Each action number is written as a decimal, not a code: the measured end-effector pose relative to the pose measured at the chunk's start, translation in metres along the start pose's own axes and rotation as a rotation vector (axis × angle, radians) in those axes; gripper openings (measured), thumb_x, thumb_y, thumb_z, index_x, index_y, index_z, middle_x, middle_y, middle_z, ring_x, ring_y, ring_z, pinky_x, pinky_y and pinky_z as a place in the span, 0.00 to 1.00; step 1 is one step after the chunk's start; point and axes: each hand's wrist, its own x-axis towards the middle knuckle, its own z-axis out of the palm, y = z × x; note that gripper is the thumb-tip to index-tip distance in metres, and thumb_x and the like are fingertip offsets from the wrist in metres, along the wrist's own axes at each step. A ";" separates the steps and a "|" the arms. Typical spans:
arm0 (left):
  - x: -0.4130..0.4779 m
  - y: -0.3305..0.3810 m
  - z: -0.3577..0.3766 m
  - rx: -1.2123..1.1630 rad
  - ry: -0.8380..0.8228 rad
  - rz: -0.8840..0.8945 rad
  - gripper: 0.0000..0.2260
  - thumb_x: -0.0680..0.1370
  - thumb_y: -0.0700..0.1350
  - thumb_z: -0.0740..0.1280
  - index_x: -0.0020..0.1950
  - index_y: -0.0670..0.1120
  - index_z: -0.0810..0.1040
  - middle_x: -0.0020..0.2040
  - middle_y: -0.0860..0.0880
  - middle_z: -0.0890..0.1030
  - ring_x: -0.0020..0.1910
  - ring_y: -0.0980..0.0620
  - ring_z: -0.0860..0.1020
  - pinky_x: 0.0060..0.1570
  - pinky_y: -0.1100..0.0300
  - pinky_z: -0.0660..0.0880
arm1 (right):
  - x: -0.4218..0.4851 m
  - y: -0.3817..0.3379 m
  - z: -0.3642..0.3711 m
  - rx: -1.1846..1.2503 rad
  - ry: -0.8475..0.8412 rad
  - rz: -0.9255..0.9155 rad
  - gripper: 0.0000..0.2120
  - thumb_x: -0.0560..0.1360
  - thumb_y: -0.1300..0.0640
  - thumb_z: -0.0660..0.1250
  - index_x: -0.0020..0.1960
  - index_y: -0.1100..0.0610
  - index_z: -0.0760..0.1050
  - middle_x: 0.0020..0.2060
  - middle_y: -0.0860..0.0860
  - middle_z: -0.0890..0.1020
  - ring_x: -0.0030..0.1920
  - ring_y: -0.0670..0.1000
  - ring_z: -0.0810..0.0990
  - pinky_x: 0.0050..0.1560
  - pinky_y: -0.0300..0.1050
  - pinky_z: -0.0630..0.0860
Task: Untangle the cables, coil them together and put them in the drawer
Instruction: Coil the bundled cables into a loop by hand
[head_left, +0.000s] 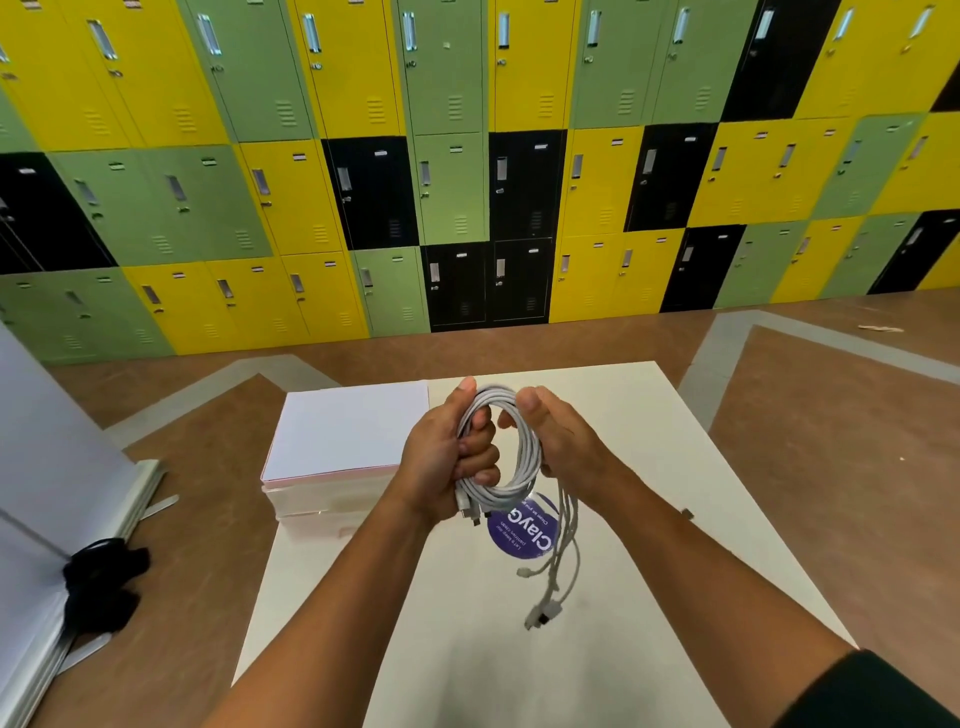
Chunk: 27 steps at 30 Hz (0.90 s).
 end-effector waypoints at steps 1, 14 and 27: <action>0.000 0.000 -0.001 -0.005 0.010 0.007 0.22 0.82 0.58 0.59 0.33 0.47 0.71 0.24 0.51 0.60 0.20 0.56 0.57 0.24 0.63 0.60 | 0.002 -0.001 0.000 -0.021 -0.011 -0.001 0.24 0.76 0.32 0.58 0.48 0.53 0.75 0.34 0.45 0.76 0.33 0.41 0.74 0.37 0.41 0.70; -0.001 -0.013 0.007 0.084 0.065 0.176 0.13 0.80 0.50 0.65 0.38 0.47 0.73 0.25 0.51 0.59 0.21 0.57 0.58 0.25 0.62 0.61 | 0.004 -0.004 -0.001 -0.250 0.002 -0.003 0.12 0.82 0.45 0.60 0.47 0.53 0.72 0.34 0.52 0.81 0.32 0.47 0.77 0.37 0.51 0.76; -0.004 -0.016 0.015 0.037 0.101 0.174 0.19 0.82 0.51 0.62 0.31 0.50 0.71 0.25 0.51 0.58 0.21 0.56 0.56 0.25 0.62 0.60 | -0.009 0.006 0.006 -0.116 0.106 0.019 0.14 0.81 0.44 0.61 0.47 0.55 0.75 0.33 0.53 0.81 0.33 0.52 0.80 0.39 0.56 0.78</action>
